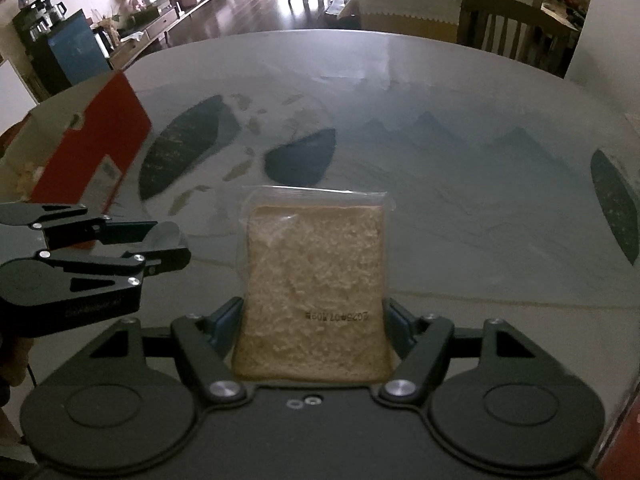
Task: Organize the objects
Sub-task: 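Carry the bread and white cup over the cardboard box with both tools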
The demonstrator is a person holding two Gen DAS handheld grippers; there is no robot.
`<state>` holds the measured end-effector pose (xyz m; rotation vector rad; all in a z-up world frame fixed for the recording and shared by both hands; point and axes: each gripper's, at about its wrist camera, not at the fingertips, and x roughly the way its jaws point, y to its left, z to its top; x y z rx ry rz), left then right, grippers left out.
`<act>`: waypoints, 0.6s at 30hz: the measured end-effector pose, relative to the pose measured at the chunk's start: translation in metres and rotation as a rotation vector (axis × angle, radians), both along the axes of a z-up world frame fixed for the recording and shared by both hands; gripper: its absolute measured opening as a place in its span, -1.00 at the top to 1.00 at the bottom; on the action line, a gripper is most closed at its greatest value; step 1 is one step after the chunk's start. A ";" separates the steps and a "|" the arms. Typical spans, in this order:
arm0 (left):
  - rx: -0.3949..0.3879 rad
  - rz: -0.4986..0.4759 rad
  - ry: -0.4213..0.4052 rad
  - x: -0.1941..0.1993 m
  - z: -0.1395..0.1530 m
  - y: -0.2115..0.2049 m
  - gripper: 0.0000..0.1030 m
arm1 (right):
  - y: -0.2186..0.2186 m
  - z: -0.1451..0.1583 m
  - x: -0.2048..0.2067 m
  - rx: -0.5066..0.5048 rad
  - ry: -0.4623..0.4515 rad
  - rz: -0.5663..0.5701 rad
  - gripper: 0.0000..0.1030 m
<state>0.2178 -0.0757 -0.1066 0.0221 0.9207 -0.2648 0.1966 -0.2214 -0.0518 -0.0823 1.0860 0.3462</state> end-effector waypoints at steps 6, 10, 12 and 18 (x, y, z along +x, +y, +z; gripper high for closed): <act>-0.019 0.004 -0.019 -0.014 0.022 0.015 0.26 | 0.016 0.020 -0.012 0.002 -0.007 0.006 -0.41; -0.043 0.002 -0.036 -0.023 0.037 0.028 0.26 | 0.030 0.034 -0.018 0.016 -0.015 0.015 -0.41; -0.052 -0.001 -0.047 -0.028 0.043 0.036 0.26 | 0.037 0.040 -0.021 0.029 -0.014 0.018 -0.41; -0.044 -0.004 -0.089 -0.039 0.059 0.060 0.26 | 0.067 0.054 -0.030 0.039 -0.036 0.046 -0.41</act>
